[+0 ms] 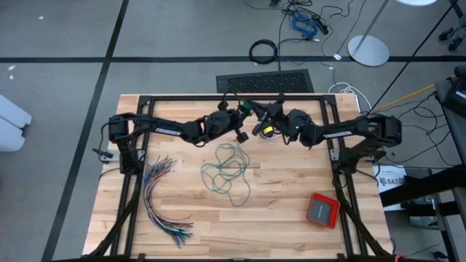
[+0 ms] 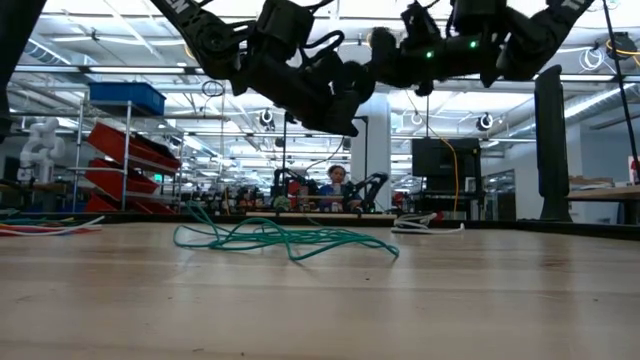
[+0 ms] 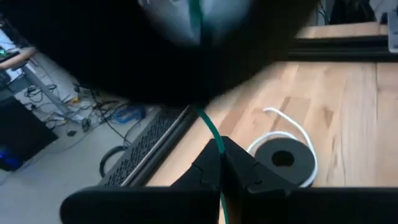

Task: Coil cords
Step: Coil the green wire onto the spool

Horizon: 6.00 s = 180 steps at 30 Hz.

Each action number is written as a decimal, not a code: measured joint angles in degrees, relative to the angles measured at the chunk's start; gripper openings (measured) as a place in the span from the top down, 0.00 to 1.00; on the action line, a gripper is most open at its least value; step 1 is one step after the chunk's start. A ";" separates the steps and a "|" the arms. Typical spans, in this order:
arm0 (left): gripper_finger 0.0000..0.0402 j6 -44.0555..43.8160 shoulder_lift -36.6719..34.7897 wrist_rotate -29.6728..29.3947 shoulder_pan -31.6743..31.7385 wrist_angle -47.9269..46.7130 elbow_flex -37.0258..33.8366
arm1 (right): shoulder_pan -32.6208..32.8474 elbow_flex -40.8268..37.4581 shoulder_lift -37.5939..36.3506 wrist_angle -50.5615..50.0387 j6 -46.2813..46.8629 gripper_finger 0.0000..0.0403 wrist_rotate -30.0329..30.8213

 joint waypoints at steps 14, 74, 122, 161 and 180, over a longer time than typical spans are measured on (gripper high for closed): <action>1.00 -1.89 0.02 0.33 -0.57 -1.53 2.72 | -0.04 1.97 4.97 4.40 -1.25 1.00 0.13; 0.98 -2.99 -3.78 1.97 -0.54 -17.98 2.77 | -0.61 2.08 4.09 -23.60 -20.38 1.00 0.29; 0.94 8.70 -5.18 2.51 1.53 -19.08 3.07 | 0.11 1.95 -15.81 -30.96 -13.51 1.00 -11.80; 0.94 7.31 -8.25 1.79 0.59 -20.61 2.11 | -2.28 1.95 -20.05 -37.22 -15.70 1.00 -5.72; 0.94 4.25 -10.73 2.99 -0.83 -19.20 -3.49 | -2.32 1.92 -20.05 -37.64 -15.39 1.00 -5.88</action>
